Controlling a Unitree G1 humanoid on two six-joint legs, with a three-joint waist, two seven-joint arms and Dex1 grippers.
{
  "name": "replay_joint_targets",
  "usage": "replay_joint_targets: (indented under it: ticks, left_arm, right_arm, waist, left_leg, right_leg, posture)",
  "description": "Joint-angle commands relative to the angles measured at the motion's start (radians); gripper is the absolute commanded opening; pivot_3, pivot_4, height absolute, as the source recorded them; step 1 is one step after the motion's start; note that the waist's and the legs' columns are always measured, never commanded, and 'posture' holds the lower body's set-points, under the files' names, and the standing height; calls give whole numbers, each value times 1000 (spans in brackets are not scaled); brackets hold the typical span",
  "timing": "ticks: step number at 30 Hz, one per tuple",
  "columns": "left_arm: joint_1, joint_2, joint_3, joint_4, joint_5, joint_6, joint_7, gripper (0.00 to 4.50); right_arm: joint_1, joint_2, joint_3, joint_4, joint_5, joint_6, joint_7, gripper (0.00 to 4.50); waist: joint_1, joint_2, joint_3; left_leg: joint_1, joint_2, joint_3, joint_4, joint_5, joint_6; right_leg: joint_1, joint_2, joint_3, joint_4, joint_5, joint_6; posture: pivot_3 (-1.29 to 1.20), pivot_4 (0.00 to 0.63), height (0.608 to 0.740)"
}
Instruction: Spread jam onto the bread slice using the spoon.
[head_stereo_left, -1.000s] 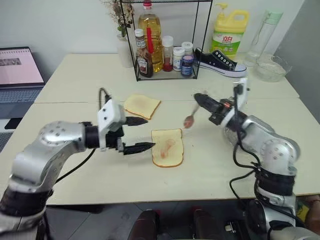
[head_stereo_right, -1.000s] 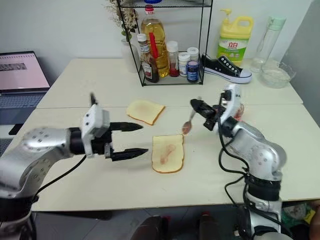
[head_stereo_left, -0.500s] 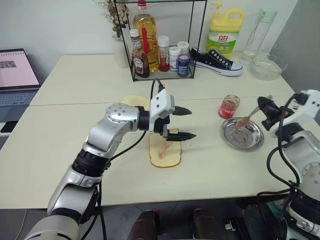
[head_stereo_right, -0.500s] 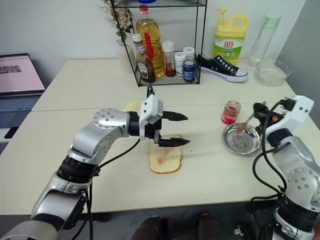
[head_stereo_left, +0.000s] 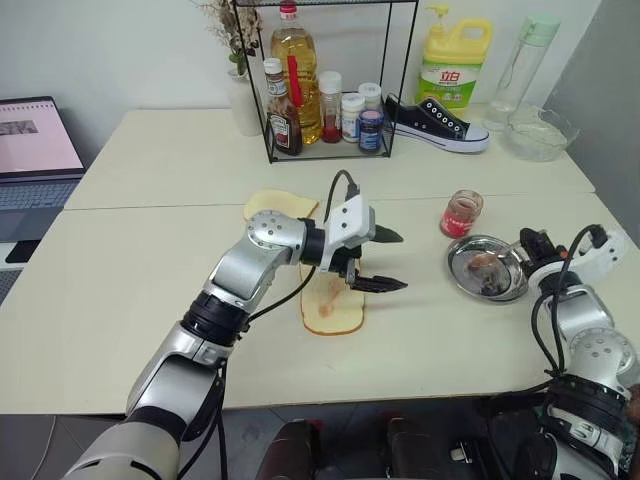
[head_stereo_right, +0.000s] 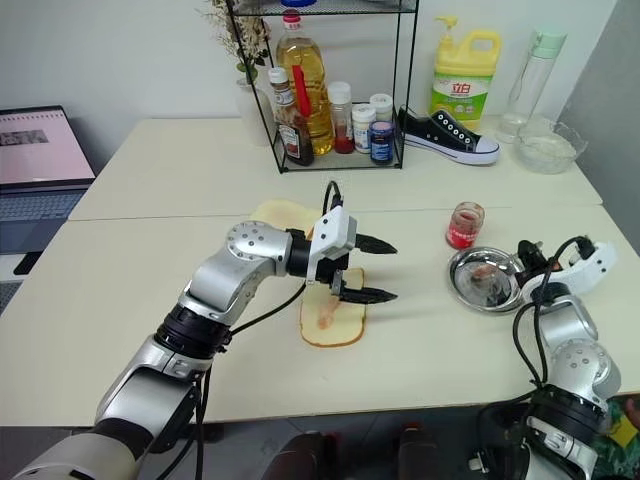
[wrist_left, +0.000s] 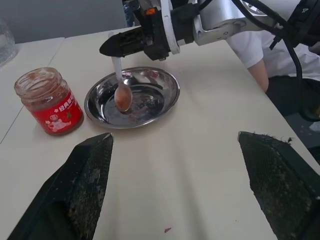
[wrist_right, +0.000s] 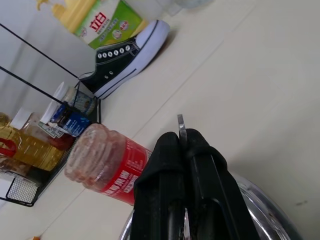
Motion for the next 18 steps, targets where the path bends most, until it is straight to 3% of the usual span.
replay_joint_targets:
  ticks: [1, 12, 15, 18]
  left_arm:
    - [-22, -12, 18, -14, 3, -23, -5, 4145]
    - [-41, -30, 27, 9, 8, -32, 1, 4145]
    - [-49, -36, 27, 20, 11, -37, 0, 4145]
    - [-58, -38, 29, 32, 14, -43, -2, 4145]
  right_arm:
    - [9, 9, -35, 13, 47, -44, 19, 43]
    - [42, -2, -100, 86, 121, -88, 0, 43]
    - [51, -8, -94, 87, 124, -83, 3, 720]
    - [50, -11, -111, 86, 139, -90, -14, 1744]
  waist:
    - [0, 0, 0]
    - [2, 0, 0]
    - [1, 0, 0]
    - [1, 0, 0]
  left_leg:
    - [0, 0, 0, 0, 0, 0]
    - [0, 0, 0, 0, 0, 0]
    - [0, 0, 0, 0, 0, 0]
    - [0, 0, 0, 0, 0, 0]
  right_leg:
    - [0, 0, 0, 0, 0, 0]
    - [1, 0, 0, 0, 0, 0]
    - [1, 0, 0, 0, 0, 0]
    - [1, 0, 0, 0, 0, 0]
  posture:
    - [0, 150, 740]
    - [0, 150, 740]
    - [0, 150, 740]
    - [0, 150, 740]
